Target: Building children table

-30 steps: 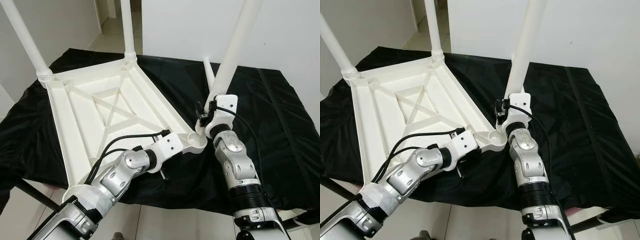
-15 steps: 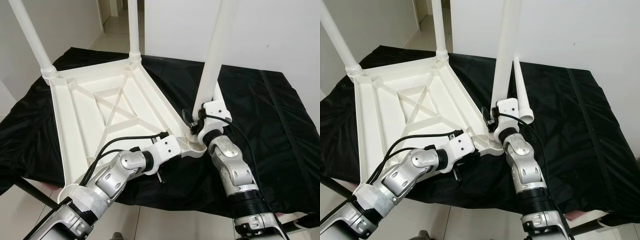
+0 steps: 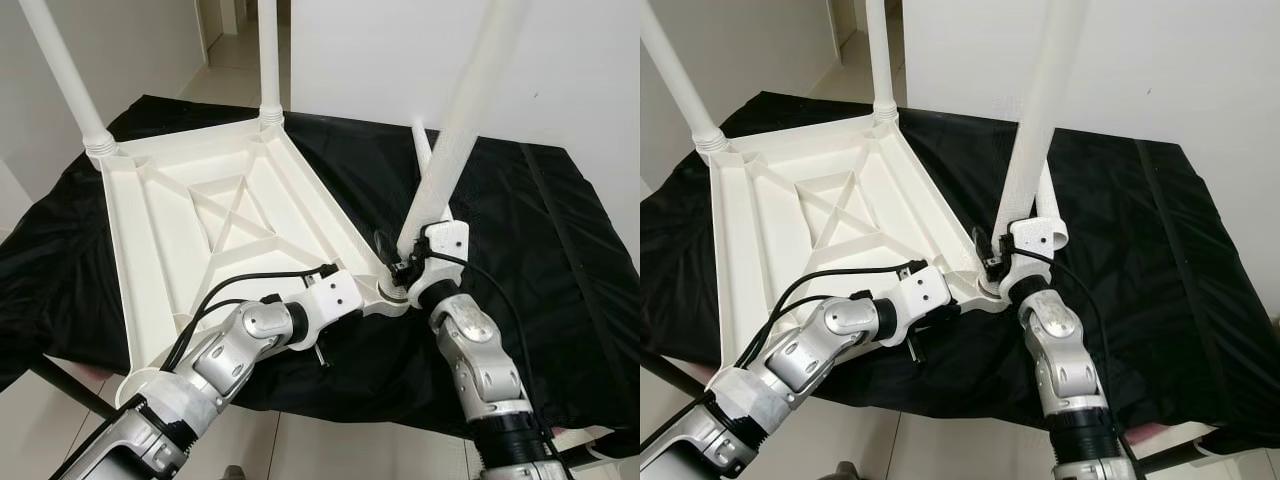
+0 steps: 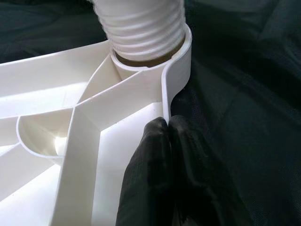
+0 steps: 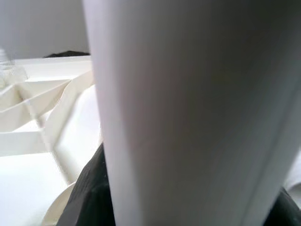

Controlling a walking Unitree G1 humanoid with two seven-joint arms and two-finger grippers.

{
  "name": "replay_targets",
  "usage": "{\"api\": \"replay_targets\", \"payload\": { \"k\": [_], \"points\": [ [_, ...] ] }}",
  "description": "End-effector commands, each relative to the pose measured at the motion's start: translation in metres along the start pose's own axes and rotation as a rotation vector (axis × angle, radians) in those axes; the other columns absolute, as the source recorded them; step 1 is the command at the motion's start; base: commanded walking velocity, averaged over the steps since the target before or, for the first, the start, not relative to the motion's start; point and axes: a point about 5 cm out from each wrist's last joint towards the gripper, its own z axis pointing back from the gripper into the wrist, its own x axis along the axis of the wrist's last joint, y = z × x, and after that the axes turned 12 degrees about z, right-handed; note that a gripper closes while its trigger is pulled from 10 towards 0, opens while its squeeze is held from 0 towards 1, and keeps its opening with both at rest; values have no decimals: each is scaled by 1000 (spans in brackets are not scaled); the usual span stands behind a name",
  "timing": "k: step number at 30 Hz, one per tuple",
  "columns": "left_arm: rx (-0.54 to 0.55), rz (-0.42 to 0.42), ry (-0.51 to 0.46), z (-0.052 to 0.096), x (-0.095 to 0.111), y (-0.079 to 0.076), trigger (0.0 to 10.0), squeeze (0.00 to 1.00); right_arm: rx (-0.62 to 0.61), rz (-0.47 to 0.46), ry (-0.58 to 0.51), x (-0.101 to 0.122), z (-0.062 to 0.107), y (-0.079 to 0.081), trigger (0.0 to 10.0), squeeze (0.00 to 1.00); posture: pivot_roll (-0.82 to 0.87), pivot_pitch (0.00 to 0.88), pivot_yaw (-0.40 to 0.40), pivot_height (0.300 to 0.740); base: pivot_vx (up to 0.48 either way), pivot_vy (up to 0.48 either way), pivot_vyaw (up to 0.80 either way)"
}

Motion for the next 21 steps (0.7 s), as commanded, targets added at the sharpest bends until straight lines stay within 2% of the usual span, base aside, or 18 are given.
{"api": "replay_targets", "payload": {
  "k": [1,8,15,19,21],
  "points": [
    [-49,19,105,2,-20,-3,10000,0,7,-14,22,-6,4,1,10000,0,101,22,-37,740,0,0,0],
    [-49,17,105,1,-19,-1,10000,0,53,-23,-6,-11,12,5,10000,0,100,29,-30,740,0,0,0],
    [-50,16,104,1,-18,-1,10000,0,73,18,-11,-17,15,2,10000,0,100,37,-27,740,0,0,0],
    [-47,19,102,2,-18,0,10000,0,77,107,73,-31,15,1,10000,0,101,47,-22,740,0,0,0],
    [-44,20,102,3,-18,0,10000,0,67,77,87,-32,12,2,10000,0,102,53,-19,740,0,0,0]
  ]
}}
